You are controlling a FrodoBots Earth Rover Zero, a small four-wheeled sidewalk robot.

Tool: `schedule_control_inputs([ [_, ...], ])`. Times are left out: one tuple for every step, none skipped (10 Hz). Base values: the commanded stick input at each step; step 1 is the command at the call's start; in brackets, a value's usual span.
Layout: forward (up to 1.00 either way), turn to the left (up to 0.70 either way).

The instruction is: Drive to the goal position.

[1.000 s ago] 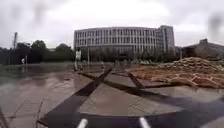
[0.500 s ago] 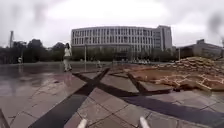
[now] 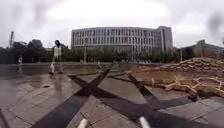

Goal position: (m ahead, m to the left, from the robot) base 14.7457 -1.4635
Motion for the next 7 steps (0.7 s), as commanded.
schedule_control_inputs([
  [1.00,0.00],
  [1.00,0.00],
  [1.00,0.00],
  [1.00,0.00],
  [1.00,0.00],
  [1.00,0.00],
  [1.00,0.00],
])
